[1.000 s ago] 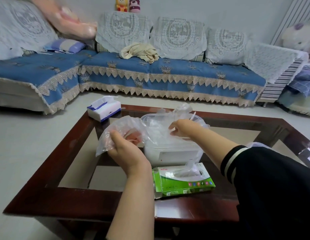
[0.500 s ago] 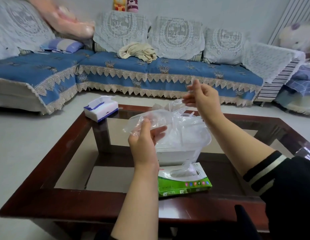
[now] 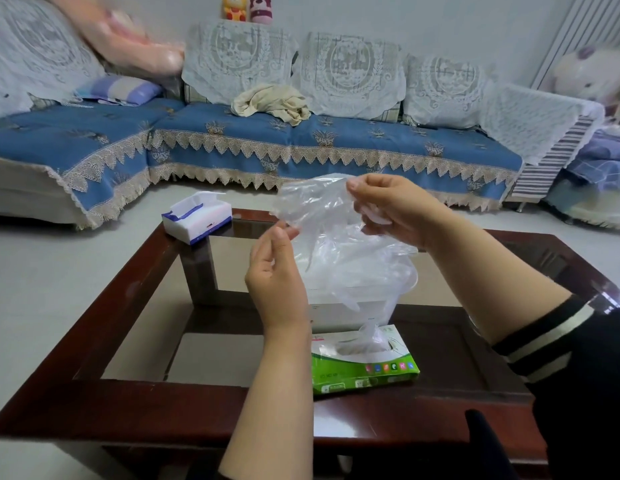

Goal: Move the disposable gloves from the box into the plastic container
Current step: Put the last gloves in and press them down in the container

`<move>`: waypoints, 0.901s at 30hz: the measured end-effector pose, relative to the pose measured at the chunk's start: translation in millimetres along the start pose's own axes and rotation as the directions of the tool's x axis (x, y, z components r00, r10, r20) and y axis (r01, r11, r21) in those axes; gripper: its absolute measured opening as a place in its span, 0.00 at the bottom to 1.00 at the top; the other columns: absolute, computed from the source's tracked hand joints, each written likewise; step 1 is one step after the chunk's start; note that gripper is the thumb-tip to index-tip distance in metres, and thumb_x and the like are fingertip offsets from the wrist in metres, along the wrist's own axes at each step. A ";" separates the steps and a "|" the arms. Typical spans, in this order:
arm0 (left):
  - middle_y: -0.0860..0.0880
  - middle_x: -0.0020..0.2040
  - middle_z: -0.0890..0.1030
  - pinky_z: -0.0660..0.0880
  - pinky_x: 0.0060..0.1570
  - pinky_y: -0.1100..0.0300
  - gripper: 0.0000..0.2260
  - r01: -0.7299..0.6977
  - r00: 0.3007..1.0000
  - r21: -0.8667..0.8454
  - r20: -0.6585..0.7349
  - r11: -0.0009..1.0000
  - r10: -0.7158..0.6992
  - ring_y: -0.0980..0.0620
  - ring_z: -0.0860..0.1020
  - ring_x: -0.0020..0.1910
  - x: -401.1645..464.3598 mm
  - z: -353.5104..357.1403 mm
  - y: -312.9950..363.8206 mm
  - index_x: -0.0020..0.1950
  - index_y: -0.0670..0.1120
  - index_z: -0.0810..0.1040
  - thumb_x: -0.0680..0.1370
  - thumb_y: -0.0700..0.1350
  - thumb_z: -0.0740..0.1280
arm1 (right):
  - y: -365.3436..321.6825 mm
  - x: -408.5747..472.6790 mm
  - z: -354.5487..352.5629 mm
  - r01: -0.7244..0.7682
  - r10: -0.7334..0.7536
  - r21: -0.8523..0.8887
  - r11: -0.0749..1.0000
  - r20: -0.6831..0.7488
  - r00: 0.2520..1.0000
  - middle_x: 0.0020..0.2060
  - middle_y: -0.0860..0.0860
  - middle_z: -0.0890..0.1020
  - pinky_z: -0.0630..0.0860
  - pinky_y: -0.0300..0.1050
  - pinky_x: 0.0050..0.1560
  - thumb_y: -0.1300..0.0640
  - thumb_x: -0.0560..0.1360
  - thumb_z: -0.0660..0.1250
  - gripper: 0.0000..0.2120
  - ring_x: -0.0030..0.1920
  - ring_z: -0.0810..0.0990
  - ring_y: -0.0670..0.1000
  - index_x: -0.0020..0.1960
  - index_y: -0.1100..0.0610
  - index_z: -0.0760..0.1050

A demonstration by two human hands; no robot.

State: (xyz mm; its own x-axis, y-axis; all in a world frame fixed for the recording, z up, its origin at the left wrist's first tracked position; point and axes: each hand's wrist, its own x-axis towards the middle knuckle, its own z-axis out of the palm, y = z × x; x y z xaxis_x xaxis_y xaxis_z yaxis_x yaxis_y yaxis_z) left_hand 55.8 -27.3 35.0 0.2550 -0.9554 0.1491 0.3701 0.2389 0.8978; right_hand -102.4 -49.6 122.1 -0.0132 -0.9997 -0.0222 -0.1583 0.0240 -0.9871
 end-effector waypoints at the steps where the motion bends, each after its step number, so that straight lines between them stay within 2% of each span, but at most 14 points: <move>1: 0.56 0.51 0.82 0.74 0.52 0.64 0.11 0.030 0.999 -0.026 -0.018 0.999 -0.030 0.61 0.78 0.50 2.2 -1.2 -1.1 0.46 0.54 0.82 0.82 0.50 0.60 | -0.9 4.1 -2.1 -0.002 -0.001 -0.109 0.994 -0.024 1.000 0.29 0.49 0.74 0.71 0.36 0.29 0.55 0.78 0.65 0.05 0.25 0.68 0.44 0.48 0.57 0.76; 3: 0.56 0.46 0.83 0.74 0.48 0.62 0.11 0.059 0.997 -0.075 -0.035 0.995 -0.062 0.58 0.79 0.47 4.8 -1.8 -0.1 0.49 0.53 0.81 0.83 0.49 0.59 | -0.2 13.7 -6.2 -0.003 -0.007 -0.303 0.953 -0.034 0.999 0.31 0.50 0.74 0.64 0.34 0.26 0.53 0.76 0.67 0.09 0.25 0.66 0.44 0.52 0.58 0.78; 6: 0.53 0.55 0.81 0.76 0.52 0.63 0.09 0.031 0.999 -0.041 -0.040 0.999 -0.033 0.58 0.79 0.52 5.9 -1.4 -0.2 0.59 0.51 0.75 0.83 0.49 0.57 | 10.8 29.0 -7.6 -0.017 0.012 -0.623 0.782 -0.012 1.000 0.40 0.48 0.79 0.70 0.36 0.33 0.47 0.74 0.69 0.14 0.35 0.75 0.47 0.54 0.55 0.79; 9: 0.53 0.60 0.74 0.72 0.57 0.67 0.10 -0.172 0.981 0.217 -0.051 0.961 0.187 0.57 0.75 0.58 10.9 -2.2 -5.5 0.63 0.49 0.71 0.82 0.44 0.60 | 36.7 43.0 0.7 0.016 0.004 -0.757 0.653 0.024 1.000 0.38 0.42 0.74 0.67 0.31 0.33 0.47 0.73 0.71 0.18 0.36 0.72 0.43 0.56 0.58 0.76; 10: 0.54 0.59 0.73 0.71 0.56 0.66 0.10 -0.296 0.949 0.349 0.002 0.889 0.315 0.56 0.74 0.58 13.1 -2.7 -8.9 0.61 0.49 0.73 0.81 0.42 0.61 | 46.9 46.7 3.6 0.026 -0.012 -0.776 0.630 0.024 1.000 0.40 0.42 0.74 0.67 0.31 0.36 0.48 0.73 0.71 0.21 0.39 0.72 0.43 0.60 0.58 0.74; 12: 0.55 0.55 0.76 0.70 0.56 0.62 0.09 -0.507 0.854 0.574 0.234 0.643 0.464 0.53 0.73 0.57 17.1 -2.1 -17.1 0.57 0.48 0.77 0.78 0.40 0.63 | 68.6 52.8 5.9 0.042 -0.046 -0.810 0.585 0.019 0.999 0.51 0.46 0.78 0.70 0.37 0.47 0.48 0.71 0.72 0.27 0.49 0.74 0.46 0.65 0.57 0.71; 14: 0.53 0.56 0.79 0.69 0.57 0.58 0.10 -0.582 0.812 0.677 0.454 0.451 0.366 0.50 0.71 0.58 21.3 1.9 -23.6 0.56 0.49 0.79 0.78 0.41 0.63 | 83.7 55.9 3.1 0.070 -0.129 -0.874 0.481 0.008 0.992 0.58 0.52 0.77 0.71 0.44 0.55 0.46 0.71 0.72 0.28 0.56 0.75 0.51 0.67 0.55 0.69; 16: 0.53 0.58 0.79 0.68 0.58 0.55 0.12 -0.602 0.794 0.715 0.583 0.356 0.174 0.50 0.70 0.60 26.1 8.5 -29.6 0.58 0.50 0.80 0.80 0.42 0.61 | 89.4 57.0 -4.2 0.139 -0.309 -0.940 0.312 0.038 0.950 0.58 0.55 0.76 0.72 0.50 0.58 0.46 0.71 0.72 0.27 0.58 0.74 0.55 0.65 0.56 0.71; 18: 0.52 0.59 0.79 0.71 0.58 0.53 0.13 -0.606 0.778 0.743 0.628 0.283 0.016 0.49 0.70 0.61 30.6 13.9 -33.3 0.60 0.51 0.80 0.81 0.43 0.60 | 84.7 53.5 -9.7 0.183 -0.517 -0.970 0.162 0.075 0.852 0.52 0.56 0.78 0.74 0.53 0.52 0.47 0.71 0.72 0.22 0.53 0.75 0.58 0.59 0.58 0.75; 19: 0.51 0.60 0.79 0.72 0.58 0.52 0.13 -0.597 0.777 0.761 0.627 0.253 -0.052 0.48 0.72 0.60 33.7 17.0 -35.3 0.61 0.51 0.80 0.81 0.43 0.60 | 78.4 49.5 -12.3 0.179 -0.576 -0.974 0.139 0.067 0.815 0.50 0.55 0.78 0.74 0.51 0.48 0.47 0.72 0.71 0.19 0.50 0.76 0.58 0.56 0.58 0.76; 20: 0.49 0.60 0.79 0.74 0.58 0.51 0.13 -0.582 0.779 0.783 0.614 0.221 -0.123 0.47 0.73 0.60 37.7 18.4 -35.7 0.62 0.51 0.80 0.81 0.43 0.60 | 71.9 44.5 -12.7 0.158 -0.570 -0.976 0.149 0.046 0.820 0.48 0.54 0.79 0.74 0.49 0.45 0.45 0.74 0.69 0.17 0.48 0.77 0.57 0.56 0.57 0.76; 22: 0.46 0.59 0.79 0.75 0.57 0.51 0.12 -0.535 0.782 0.827 0.562 0.175 -0.268 0.46 0.75 0.59 49.3 25.1 -37.7 0.63 0.50 0.79 0.81 0.45 0.62 | 63.2 37.0 -11.6 0.065 -0.360 -0.980 0.190 -0.008 0.933 0.49 0.51 0.81 0.75 0.47 0.44 0.38 0.74 0.65 0.24 0.49 0.79 0.54 0.63 0.52 0.72; 24: 0.46 0.60 0.79 0.75 0.58 0.50 0.14 -0.480 0.773 0.862 0.502 0.161 -0.387 0.45 0.77 0.58 60.1 32.2 -36.5 0.65 0.49 0.76 0.80 0.47 0.65 | 61.9 34.8 -8.0 -0.038 -0.018 -0.977 0.210 -0.043 0.999 0.49 0.53 0.81 0.78 0.48 0.42 0.35 0.70 0.68 0.39 0.45 0.82 0.53 0.74 0.51 0.59; 27: 0.45 0.67 0.74 0.72 0.64 0.50 0.20 -0.448 0.702 0.886 0.430 0.117 -0.567 0.44 0.74 0.63 70.4 41.5 -39.6 0.70 0.46 0.71 0.79 0.41 0.65 | 70.9 48.2 -6.6 -0.153 0.357 -0.947 0.282 -0.044 0.933 0.56 0.63 0.77 0.82 0.48 0.37 0.44 0.70 0.73 0.52 0.35 0.83 0.53 0.77 0.45 0.36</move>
State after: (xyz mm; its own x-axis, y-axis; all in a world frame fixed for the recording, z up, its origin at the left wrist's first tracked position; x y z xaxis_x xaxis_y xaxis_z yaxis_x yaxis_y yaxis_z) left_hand 22.1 -111.3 27.2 -0.4150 -0.8813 -0.2259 -0.8626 0.3021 0.4058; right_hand -120.8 -96.0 52.0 -0.1128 -0.9236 -0.3665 -0.9776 0.1691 -0.1252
